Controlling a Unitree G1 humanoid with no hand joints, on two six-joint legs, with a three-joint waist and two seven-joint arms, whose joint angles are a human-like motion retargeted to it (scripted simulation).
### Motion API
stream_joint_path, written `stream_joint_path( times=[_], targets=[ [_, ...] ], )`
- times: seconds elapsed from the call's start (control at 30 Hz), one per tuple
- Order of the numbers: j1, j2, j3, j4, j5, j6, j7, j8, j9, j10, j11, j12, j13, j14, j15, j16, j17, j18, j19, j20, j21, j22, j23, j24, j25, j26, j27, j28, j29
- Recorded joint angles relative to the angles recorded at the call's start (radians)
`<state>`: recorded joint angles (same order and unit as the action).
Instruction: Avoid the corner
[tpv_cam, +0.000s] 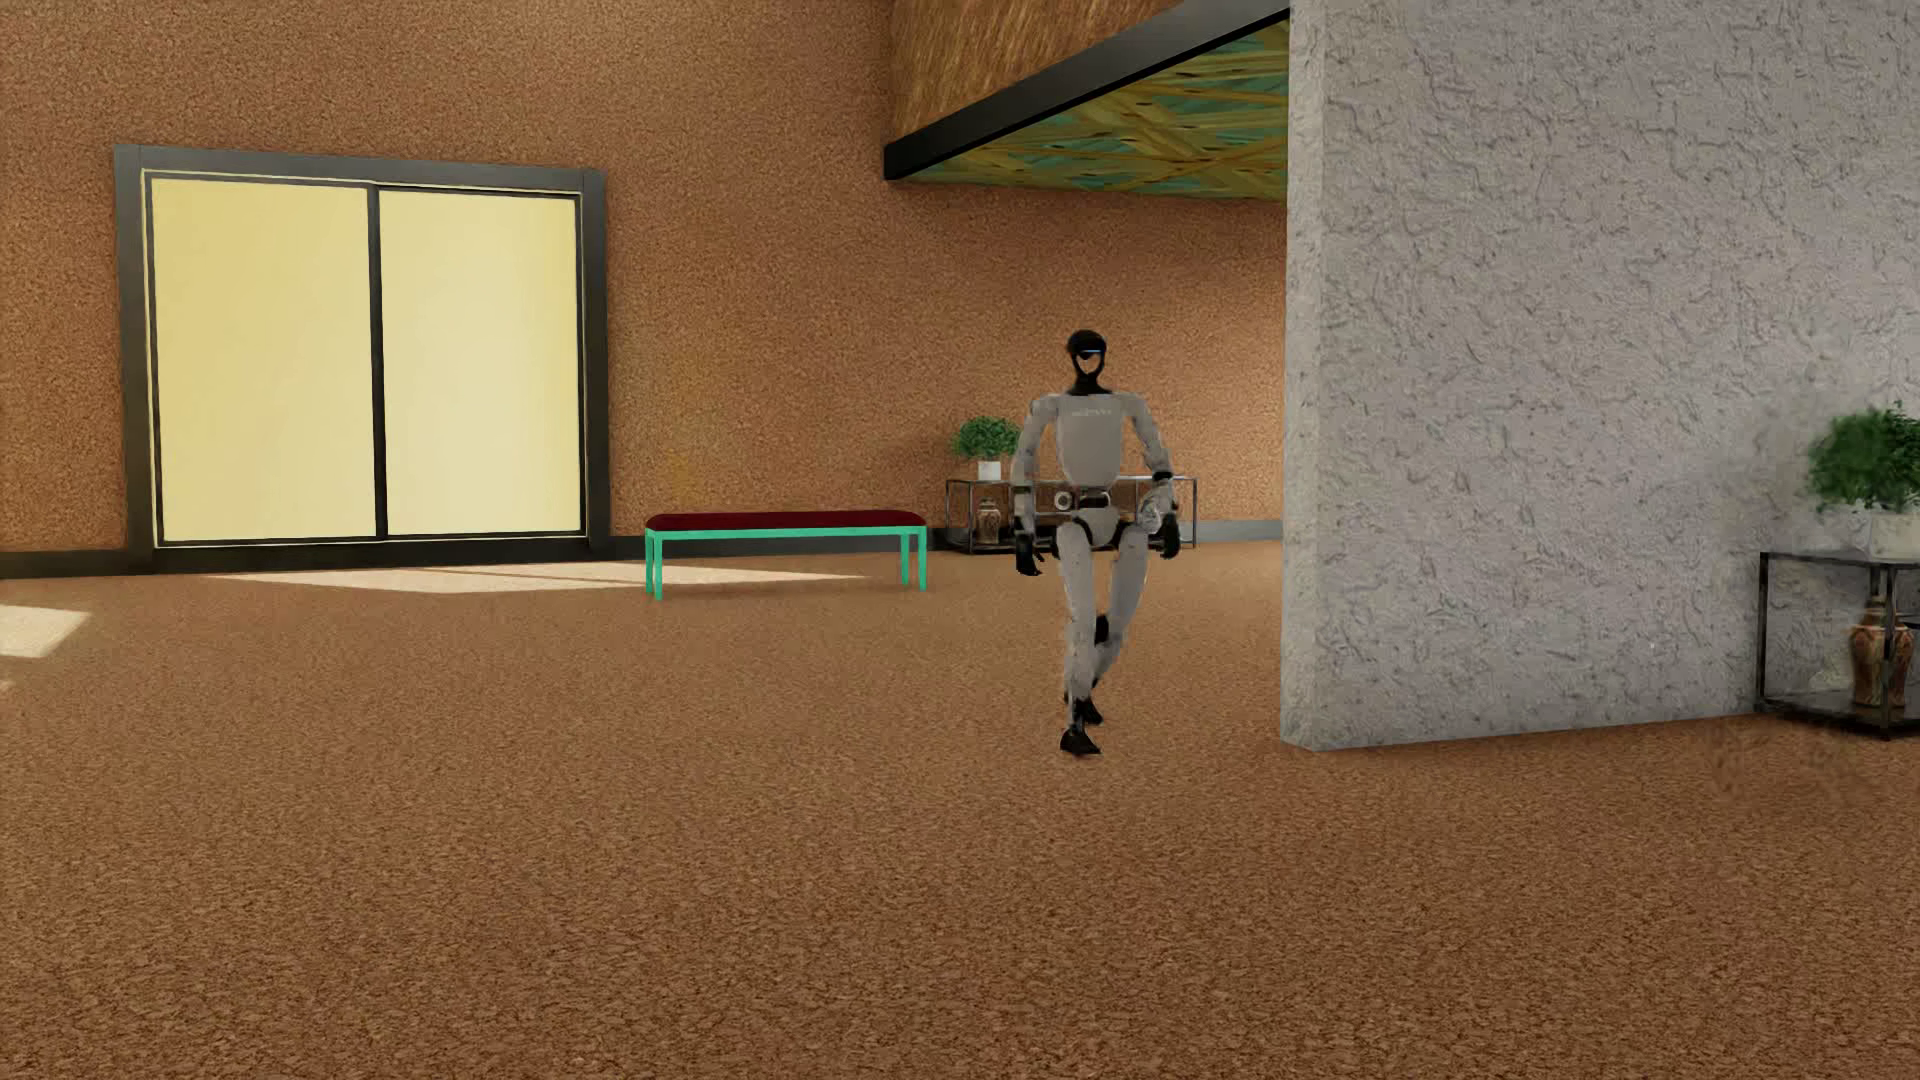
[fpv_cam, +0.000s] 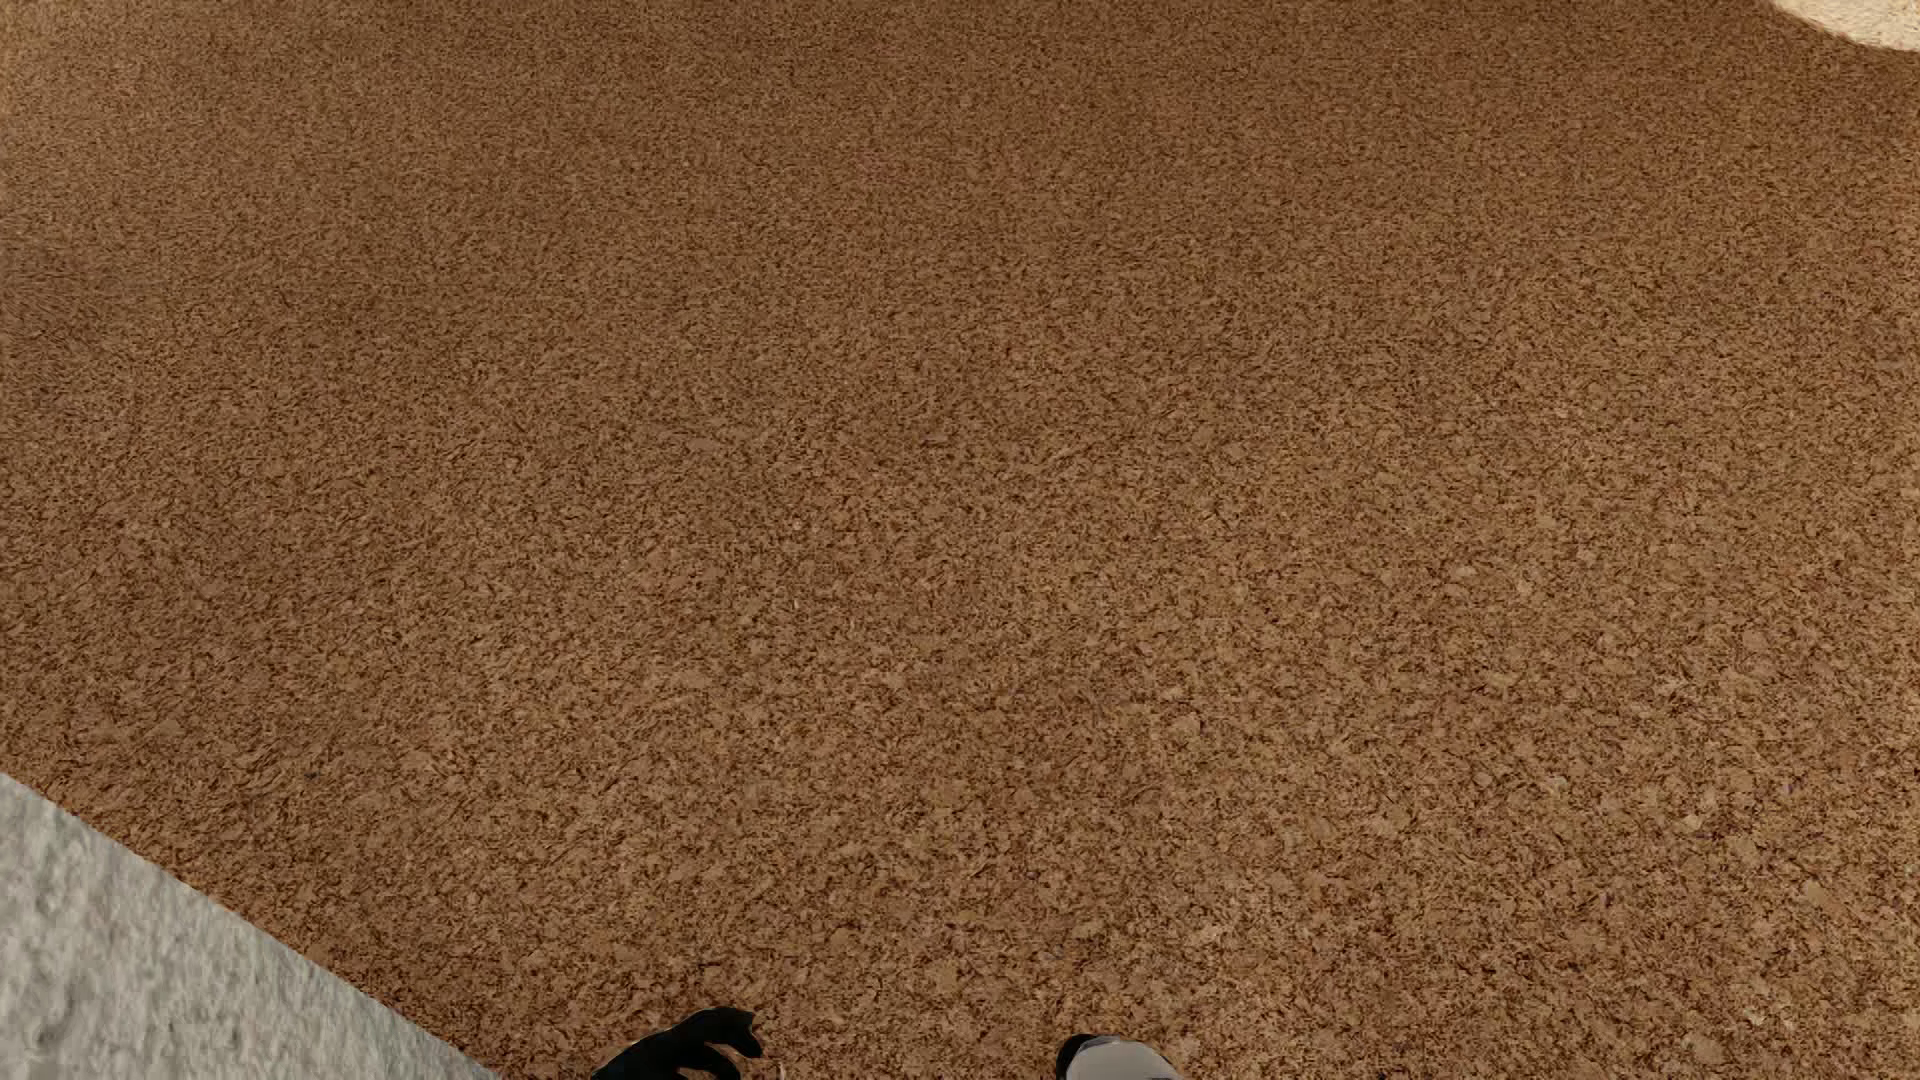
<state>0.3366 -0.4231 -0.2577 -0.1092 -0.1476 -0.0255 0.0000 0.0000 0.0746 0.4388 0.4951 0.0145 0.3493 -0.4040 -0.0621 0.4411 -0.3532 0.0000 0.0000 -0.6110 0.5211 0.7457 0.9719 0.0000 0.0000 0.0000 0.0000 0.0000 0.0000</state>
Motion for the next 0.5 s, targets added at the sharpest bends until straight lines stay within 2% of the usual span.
stream_joint_path(
  times=[0.03,0.07,0.1,0.13,0.17,0.2,0.23,0.27,0.3,0.33,0.37,0.4,0.43,0.47,0.5],
  targets=[
    [0.048,-0.019,-0.029,0.030,0.029,0.016,0.000,0.000,0.014,0.036,0.093,0.021,-0.008,0.054,0.008,0.002,-0.003,0.000,0.000,0.058,0.019,-0.030,0.013,0.000,0.000,0.000,0.000,0.000,0.000],
    [0.038,-0.044,-0.049,0.059,0.048,0.034,0.000,0.000,-0.004,0.132,0.184,0.041,-0.007,0.176,0.066,-0.015,-0.002,0.000,0.000,0.087,0.025,-0.016,0.032,0.000,0.000,0.000,0.000,0.000,0.000],
    [0.008,-0.014,-0.057,0.108,0.100,0.070,0.000,0.000,0.003,0.307,0.272,0.074,-0.010,0.386,0.032,-0.049,-0.001,0.000,0.000,0.100,0.024,0.017,0.060,0.000,0.000,0.000,0.000,0.000,0.000],
    [-0.109,0.019,-0.034,0.101,0.134,0.066,0.000,0.000,0.001,0.566,0.287,0.104,-0.024,0.563,-0.023,-0.061,0.006,0.000,0.000,0.087,0.007,0.032,0.069,0.000,0.000,0.000,0.000,0.000,0.000],
    [-0.230,0.089,-0.013,0.122,0.178,0.074,0.000,0.000,0.022,0.835,0.279,0.115,-0.027,0.569,-0.075,-0.075,0.013,0.000,0.000,0.061,-0.026,0.054,0.048,0.000,0.000,0.000,0.000,0.000,0.000],
    [-0.349,0.186,0.024,0.119,0.169,0.060,0.000,0.000,0.041,0.991,0.243,0.115,-0.043,0.502,-0.099,-0.074,0.012,0.000,0.000,-0.015,-0.015,0.071,0.018,0.000,0.000,0.000,0.000,0.000,0.000],
    [-0.457,0.268,0.083,0.089,0.146,0.028,0.000,0.000,0.042,1.010,0.203,0.139,-0.050,0.484,-0.109,-0.097,0.015,0.000,0.000,-0.013,-0.020,0.100,-0.024,0.000,0.000,0.000,0.000,0.000,0.000],
    [-0.547,0.335,0.156,0.083,0.142,0.001,0.000,0.000,0.053,0.914,0.162,0.189,-0.072,0.516,-0.123,-0.071,0.012,0.000,0.000,-0.036,-0.009,0.033,-0.068,0.000,0.000,0.000,0.000,0.000,0.000],
    [-0.598,0.420,0.206,0.068,0.118,-0.010,0.000,0.000,0.064,0.711,0.127,0.193,-0.092,0.609,-0.137,-0.088,-0.002,0.000,0.000,-0.094,-0.005,0.128,-0.105,0.000,0.000,0.000,0.000,0.000,0.000],
    [-0.661,0.476,0.255,0.069,0.119,-0.017,0.000,0.000,0.050,0.476,0.084,0.224,-0.103,0.667,-0.154,-0.098,-0.004,0.000,0.000,-0.053,-0.031,0.155,-0.151,0.000,0.000,0.000,0.000,0.000,0.000],
    [-0.673,0.562,0.284,0.058,0.115,-0.021,0.000,0.000,0.041,0.225,0.043,0.248,-0.110,0.576,-0.185,-0.098,-0.012,0.000,0.000,-0.045,-0.047,0.183,-0.189,0.000,0.000,0.000,0.000,0.000,0.000],
    [-0.669,0.625,0.299,0.048,0.135,-0.008,0.000,0.000,0.024,0.110,0.010,0.265,-0.123,0.176,-0.226,-0.092,-0.024,0.000,0.000,-0.075,-0.082,0.188,-0.227,0.000,0.000,0.000,0.000,0.000,0.000],
    [-0.690,0.660,0.309,0.057,0.140,-0.002,0.000,0.000,-0.003,-0.278,0.008,0.288,-0.127,0.484,-0.286,-0.081,-0.039,0.000,0.000,-0.097,-0.112,0.187,-0.255,0.000,0.000,0.000,0.000,0.000,0.000],
    [-0.709,0.690,0.321,0.059,0.157,0.008,0.000,0.000,-0.012,-0.334,0.010,0.309,-0.134,0.548,-0.326,-0.076,-0.047,0.000,0.000,-0.120,-0.139,0.197,-0.256,0.000,0.000,0.000,0.000,0.000,0.000],
    [-0.745,0.722,0.339,0.044,0.153,-0.005,0.000,0.000,-0.003,0.053,0.034,0.318,-0.127,0.163,-0.337,-0.073,-0.041,0.000,0.000,-0.138,-0.174,0.210,-0.248,0.000,0.000,0.000,0.000,0.000,0.000]
  ],
)
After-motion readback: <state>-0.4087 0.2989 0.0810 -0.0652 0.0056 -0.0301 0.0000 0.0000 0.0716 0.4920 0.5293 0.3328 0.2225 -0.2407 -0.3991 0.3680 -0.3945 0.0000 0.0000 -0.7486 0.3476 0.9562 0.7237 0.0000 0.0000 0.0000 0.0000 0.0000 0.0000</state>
